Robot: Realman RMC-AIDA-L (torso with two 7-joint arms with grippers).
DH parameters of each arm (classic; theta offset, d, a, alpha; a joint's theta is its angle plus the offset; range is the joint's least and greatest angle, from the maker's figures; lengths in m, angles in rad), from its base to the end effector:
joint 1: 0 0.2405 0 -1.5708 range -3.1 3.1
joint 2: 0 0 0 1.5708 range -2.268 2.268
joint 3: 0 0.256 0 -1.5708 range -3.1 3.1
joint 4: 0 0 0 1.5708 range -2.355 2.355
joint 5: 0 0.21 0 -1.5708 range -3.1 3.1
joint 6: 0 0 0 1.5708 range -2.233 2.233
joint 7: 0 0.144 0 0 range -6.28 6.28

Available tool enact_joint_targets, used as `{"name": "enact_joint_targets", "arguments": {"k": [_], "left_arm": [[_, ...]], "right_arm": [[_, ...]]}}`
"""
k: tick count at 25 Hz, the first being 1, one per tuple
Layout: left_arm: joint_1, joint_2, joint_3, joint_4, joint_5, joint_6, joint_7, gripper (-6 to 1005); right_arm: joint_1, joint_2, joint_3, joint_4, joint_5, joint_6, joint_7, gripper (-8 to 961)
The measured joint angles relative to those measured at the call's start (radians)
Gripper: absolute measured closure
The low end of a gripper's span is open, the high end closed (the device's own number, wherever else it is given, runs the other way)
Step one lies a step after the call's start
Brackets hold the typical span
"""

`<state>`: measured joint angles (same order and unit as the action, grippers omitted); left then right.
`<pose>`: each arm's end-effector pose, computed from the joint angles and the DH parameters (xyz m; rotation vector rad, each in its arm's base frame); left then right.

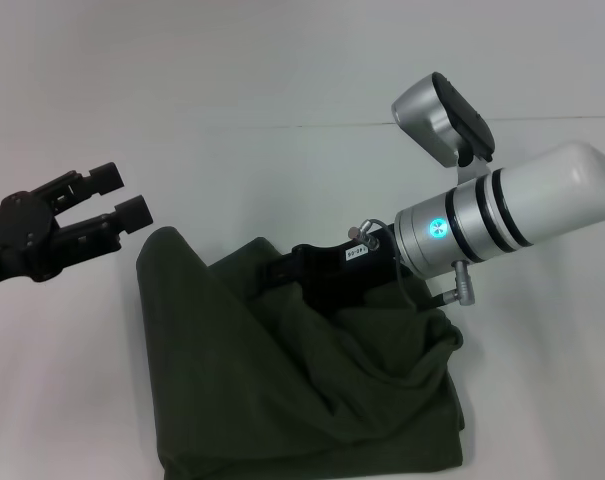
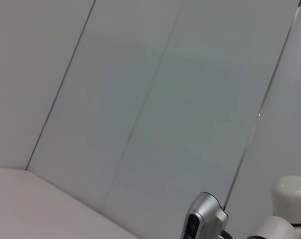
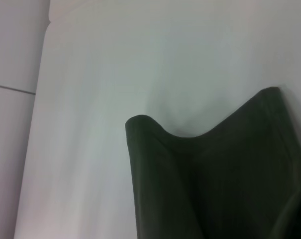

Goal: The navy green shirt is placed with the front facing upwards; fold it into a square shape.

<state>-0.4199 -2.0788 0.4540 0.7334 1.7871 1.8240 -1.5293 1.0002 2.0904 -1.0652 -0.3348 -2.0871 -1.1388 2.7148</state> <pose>-0.2677 0.2987 0.0652 -2.4403 -0.7454 -1.2091 0.1597 0.3960 -0.0986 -2.3172 2.0527 0.2178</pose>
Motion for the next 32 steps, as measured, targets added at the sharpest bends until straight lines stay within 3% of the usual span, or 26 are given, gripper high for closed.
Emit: {"name": "enact_joint_targets", "arguments": {"k": [5, 8, 13, 24, 29, 32], "left_arm": [[-0.007, 0.004, -0.017, -0.018, 0.000, -0.005, 0.000, 78], [-0.009, 0.004, -0.020, -0.020, 0.000, -0.013, 0.000, 78], [-0.010, 0.006, -0.040, -0.022, -0.002, -0.014, 0.000, 77], [-0.010, 0.004, -0.047, -0.025, -0.011, -0.014, 0.000, 77], [-0.007, 0.001, -0.057, -0.025, -0.017, -0.014, 0.000, 77], [-0.005, 0.001, -0.057, -0.025, -0.032, -0.014, 0.000, 77]], "right_arm": [[0.000, 0.003, -0.074, -0.046, 0.001, -0.006, -0.030, 48], [0.006, 0.006, -0.085, -0.050, 0.000, -0.016, -0.038, 250], [0.005, 0.006, -0.087, -0.050, -0.001, -0.019, -0.040, 506], [0.004, 0.002, -0.087, -0.054, 0.000, -0.042, -0.062, 750], [-0.020, 0.000, -0.085, -0.104, 0.004, -0.084, -0.066, 931], [-0.056, -0.002, -0.073, -0.161, 0.006, -0.127, -0.064, 933]]}}
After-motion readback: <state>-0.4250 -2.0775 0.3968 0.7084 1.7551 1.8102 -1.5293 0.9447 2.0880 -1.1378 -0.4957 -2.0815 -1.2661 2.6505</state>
